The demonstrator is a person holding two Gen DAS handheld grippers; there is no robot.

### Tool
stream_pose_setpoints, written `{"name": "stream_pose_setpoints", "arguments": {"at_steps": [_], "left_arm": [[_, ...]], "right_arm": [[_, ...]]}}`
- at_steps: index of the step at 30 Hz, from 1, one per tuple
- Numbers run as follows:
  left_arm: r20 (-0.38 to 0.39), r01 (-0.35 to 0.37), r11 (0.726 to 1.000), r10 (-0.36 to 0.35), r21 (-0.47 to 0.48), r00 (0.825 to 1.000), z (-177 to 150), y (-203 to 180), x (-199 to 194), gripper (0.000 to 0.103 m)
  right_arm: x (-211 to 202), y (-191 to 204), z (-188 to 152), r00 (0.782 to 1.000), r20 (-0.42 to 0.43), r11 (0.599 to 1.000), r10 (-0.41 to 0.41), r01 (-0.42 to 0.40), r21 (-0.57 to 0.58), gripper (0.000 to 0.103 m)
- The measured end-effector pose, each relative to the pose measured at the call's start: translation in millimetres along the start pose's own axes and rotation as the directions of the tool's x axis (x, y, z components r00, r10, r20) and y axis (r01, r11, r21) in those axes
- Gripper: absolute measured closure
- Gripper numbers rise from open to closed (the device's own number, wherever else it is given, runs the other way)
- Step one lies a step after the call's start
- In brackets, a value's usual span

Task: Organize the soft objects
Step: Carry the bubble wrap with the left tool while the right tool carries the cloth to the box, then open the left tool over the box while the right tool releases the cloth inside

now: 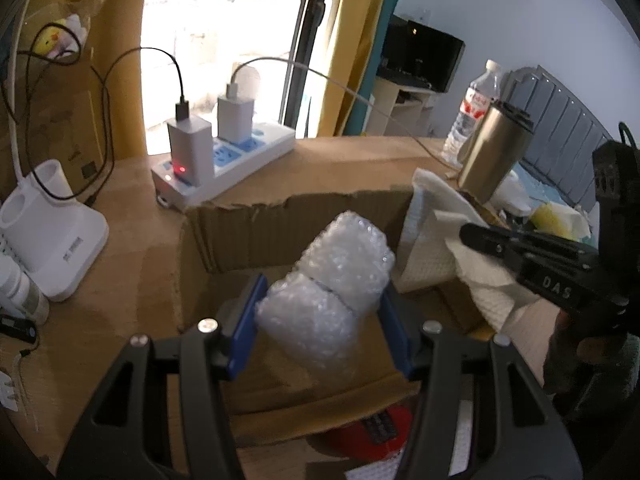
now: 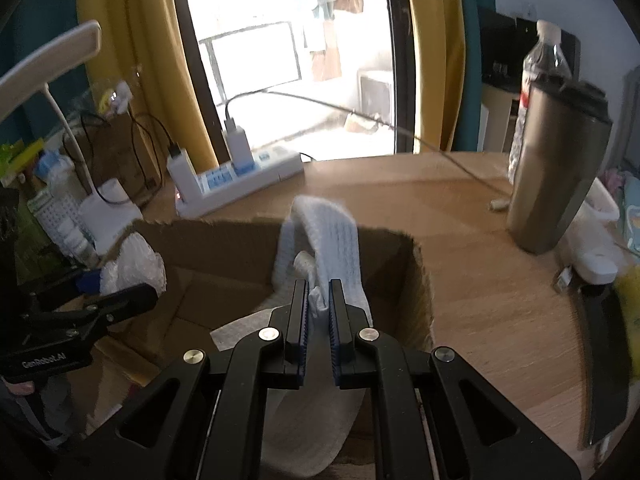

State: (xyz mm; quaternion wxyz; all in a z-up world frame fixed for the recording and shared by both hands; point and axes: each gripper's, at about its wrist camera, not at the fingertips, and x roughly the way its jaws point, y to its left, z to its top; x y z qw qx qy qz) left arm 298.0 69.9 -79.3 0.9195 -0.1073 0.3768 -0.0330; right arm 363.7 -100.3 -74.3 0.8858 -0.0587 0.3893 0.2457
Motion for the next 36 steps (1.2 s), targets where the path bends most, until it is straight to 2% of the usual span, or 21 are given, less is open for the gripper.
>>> {"name": "stream_pose_setpoints", "arguments": {"at_steps": [7,10,12,14,15,18,36], "left_arm": [[-0.024,0.01,1.0,-0.01,0.005,1.0,-1.1,-3.1,6.3,0.046],[-0.03,0.011,1.0,-0.01,0.007,0.999,-0.2,-5.3,5.6,0.045],[-0.036,0.005,1.0,-0.005,0.012,0.999,0.1,-7.7,5.0,0.043],[-0.034,0.005,1.0,-0.004,0.016,0.999,0.2,-9.6,2.5,0.035],[-0.028,0.009,1.0,-0.009,0.018,1.0,0.3,-10.8,-0.2,0.027],[0.007,0.029,0.999,-0.029,0.014,1.0,1.1,-14.1,-11.4,0.023],[0.152,0.009,1.0,-0.011,0.012,0.988,-10.8,-25.7,-94.4,0.02]], "right_arm": [[7.7,4.8,-2.7,0.998,-0.053,0.999,-0.016,0.014,-0.042,0.091],[6.6,5.9,-1.9,0.998,-0.065,0.999,-0.003,0.0,-0.043,0.083],[1.4,6.0,-1.9,0.998,-0.057,0.999,0.007,-0.009,-0.039,0.067],[-6.2,7.2,-0.8,0.999,-0.036,0.999,0.019,-0.021,-0.04,0.062],[-11.4,8.5,-0.3,1.0,-0.022,0.999,0.022,-0.023,-0.044,0.06],[-26.8,12.6,0.6,1.0,0.015,0.998,0.022,-0.021,-0.057,0.054],[-103.9,43.0,-16.9,0.992,0.126,0.994,0.023,-0.01,-0.106,0.05]]}}
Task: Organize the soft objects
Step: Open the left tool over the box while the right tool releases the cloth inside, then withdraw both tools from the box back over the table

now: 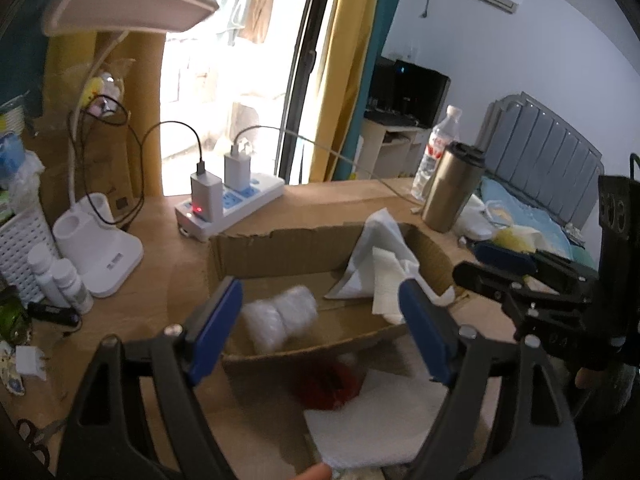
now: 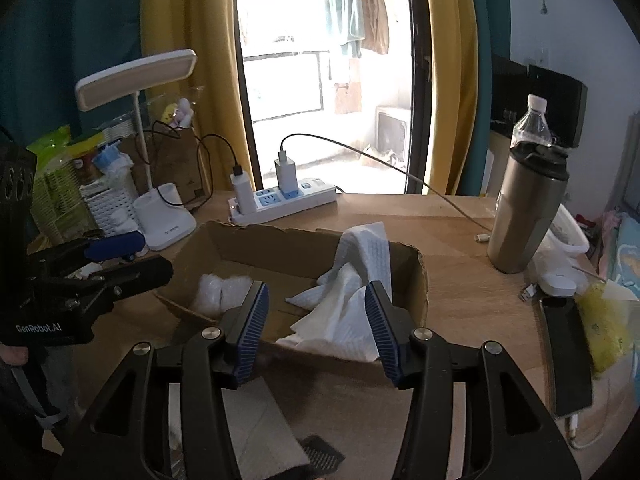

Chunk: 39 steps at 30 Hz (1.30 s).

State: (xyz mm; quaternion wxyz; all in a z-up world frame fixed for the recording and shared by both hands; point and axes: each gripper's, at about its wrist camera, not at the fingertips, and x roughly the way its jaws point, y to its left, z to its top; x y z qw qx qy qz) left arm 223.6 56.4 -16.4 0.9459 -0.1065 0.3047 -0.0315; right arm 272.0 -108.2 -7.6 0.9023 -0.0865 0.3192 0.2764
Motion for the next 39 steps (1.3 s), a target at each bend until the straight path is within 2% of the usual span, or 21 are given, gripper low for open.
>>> {"name": "stream_pose_setpoints", "arguments": {"at_steps": [8,12,29,39], "left_arm": [[0.052,-0.001,1.0,0.001,0.006,0.999,-4.6,-6.3,-34.0,0.016],[0.068,-0.006,1.0,0.005,0.004,0.998,-9.7,-9.2,-47.6,0.015],[0.097,-0.028,1.0,0.027,0.003,0.995,-38.4,-18.0,-99.1,0.015],[0.085,-0.034,0.999,0.033,0.003,0.996,-63.7,-18.9,-115.1,0.015]], "right_arm": [[-30.9,8.4,-6.7,0.999,0.041,1.0,-0.014,0.014,-0.003,0.049],[-45.0,13.7,-12.7,0.998,0.053,1.0,-0.016,0.017,-0.006,0.039],[-91.3,34.4,-38.6,0.995,0.093,0.999,-0.032,0.033,-0.009,0.038],[-100.5,49.6,-61.7,0.996,0.082,1.0,-0.026,0.027,-0.016,0.036]]}}
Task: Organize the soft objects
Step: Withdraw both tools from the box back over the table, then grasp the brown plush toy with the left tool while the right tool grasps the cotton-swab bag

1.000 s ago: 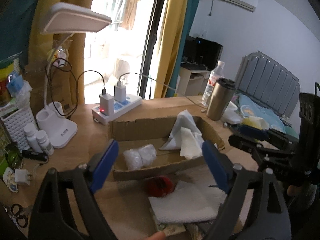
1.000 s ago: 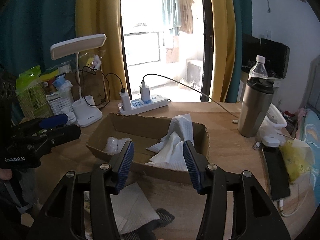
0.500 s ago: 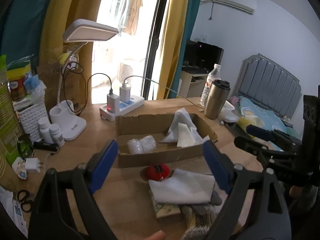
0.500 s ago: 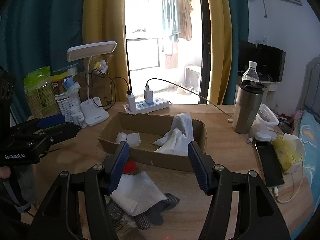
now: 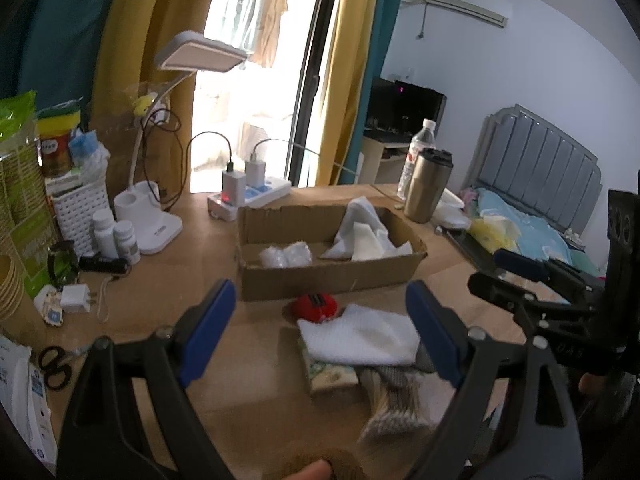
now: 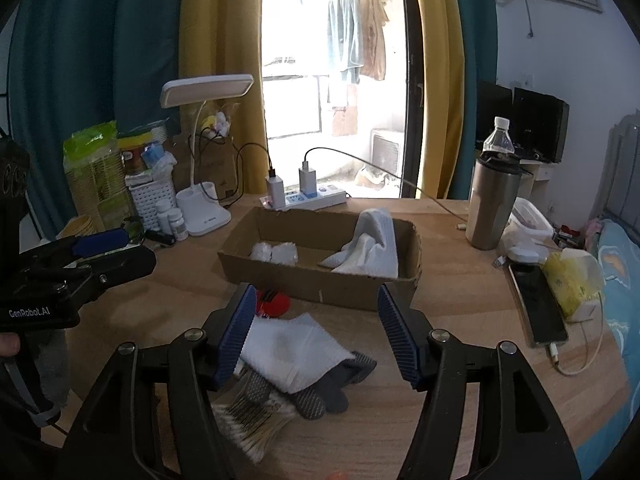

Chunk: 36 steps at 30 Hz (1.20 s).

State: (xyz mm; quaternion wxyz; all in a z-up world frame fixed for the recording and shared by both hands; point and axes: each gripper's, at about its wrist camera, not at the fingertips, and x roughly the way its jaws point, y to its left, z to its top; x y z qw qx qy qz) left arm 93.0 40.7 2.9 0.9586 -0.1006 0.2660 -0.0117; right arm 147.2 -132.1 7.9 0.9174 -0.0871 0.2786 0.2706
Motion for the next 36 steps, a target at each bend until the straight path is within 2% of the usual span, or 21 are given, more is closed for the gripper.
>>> {"name": "stream_pose_setpoints", "arguments": {"at_steps": [13,36], "left_arm": [[-0.037,-0.005,1.0,0.004,-0.015,0.999,-34.1,5.9,-3.5,0.015],[-0.183,0.004,0.999,-0.011,-0.041,0.983,-94.7,15.7,18.6,0.015]], "right_arm": [[-5.5,12.2,-32.8,0.999,-0.032,1.0,0.007,-0.007,0.002,0.035],[15.3,22.7,-75.0,0.992,-0.124,0.999,0.03,-0.027,0.018,0.035]]}}
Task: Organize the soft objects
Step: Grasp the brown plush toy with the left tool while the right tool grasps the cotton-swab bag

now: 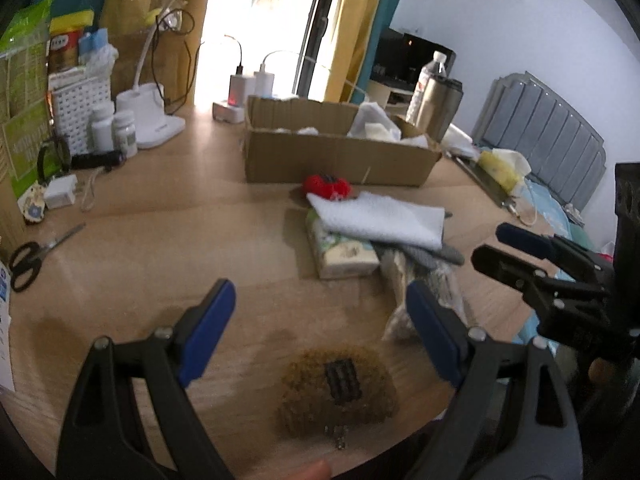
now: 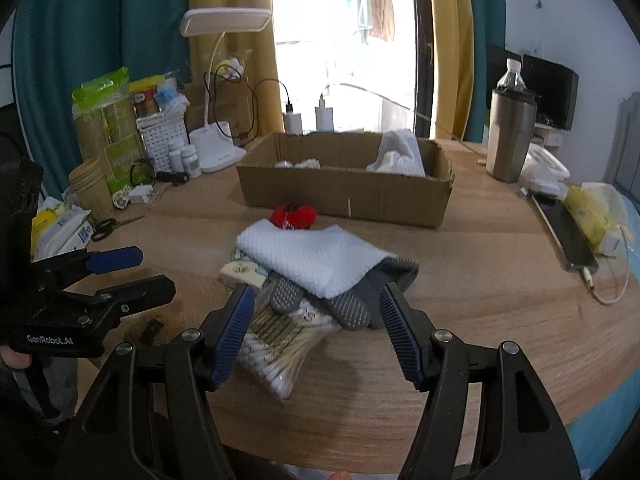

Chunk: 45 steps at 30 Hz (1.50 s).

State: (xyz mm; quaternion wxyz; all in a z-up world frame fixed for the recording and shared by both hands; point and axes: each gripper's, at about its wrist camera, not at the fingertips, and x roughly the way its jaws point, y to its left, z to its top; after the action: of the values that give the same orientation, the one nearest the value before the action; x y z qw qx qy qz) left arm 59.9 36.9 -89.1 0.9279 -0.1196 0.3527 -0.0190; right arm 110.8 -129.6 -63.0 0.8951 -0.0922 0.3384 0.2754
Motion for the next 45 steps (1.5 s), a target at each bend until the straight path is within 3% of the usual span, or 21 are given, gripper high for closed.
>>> {"name": "stream_pose_setpoints", "arguments": {"at_steps": [13,17,28,32,41,45], "left_arm": [[-0.07,0.005,1.0,-0.005,-0.003,0.998,-22.5,0.3,12.4,0.015],[-0.069,0.004,1.0,-0.003,0.019,0.998,-26.1,-4.0,7.8,0.015],[-0.138,-0.005,0.999,0.012,0.054,0.99,-38.0,-1.4,17.1,0.015],[-0.132,-0.043,0.995,0.054,0.089,0.99,-39.3,1.5,17.3,0.015],[-0.084,-0.145,0.989,0.147,0.035,0.986,-33.9,24.9,14.6,0.015],[-0.072,-0.114,0.993,0.113,-0.005,0.991,-31.9,29.4,10.8,0.015]], "right_arm": [[17.5,7.6,-14.5,0.998,-0.054,1.0,0.029,-0.028,0.004,0.034],[20.4,8.8,-14.2,0.997,-0.057,0.999,0.042,-0.042,0.004,0.026],[33.0,20.5,-12.1,0.995,-0.081,0.998,0.064,-0.065,-0.009,0.021],[37.9,24.9,-12.3,0.993,-0.088,0.997,0.073,-0.074,-0.01,0.021],[41.8,16.1,-22.7,0.991,-0.123,0.999,0.046,-0.048,-0.016,0.021],[37.1,9.7,-25.7,0.992,-0.122,0.999,0.044,-0.045,-0.01,0.021]]}}
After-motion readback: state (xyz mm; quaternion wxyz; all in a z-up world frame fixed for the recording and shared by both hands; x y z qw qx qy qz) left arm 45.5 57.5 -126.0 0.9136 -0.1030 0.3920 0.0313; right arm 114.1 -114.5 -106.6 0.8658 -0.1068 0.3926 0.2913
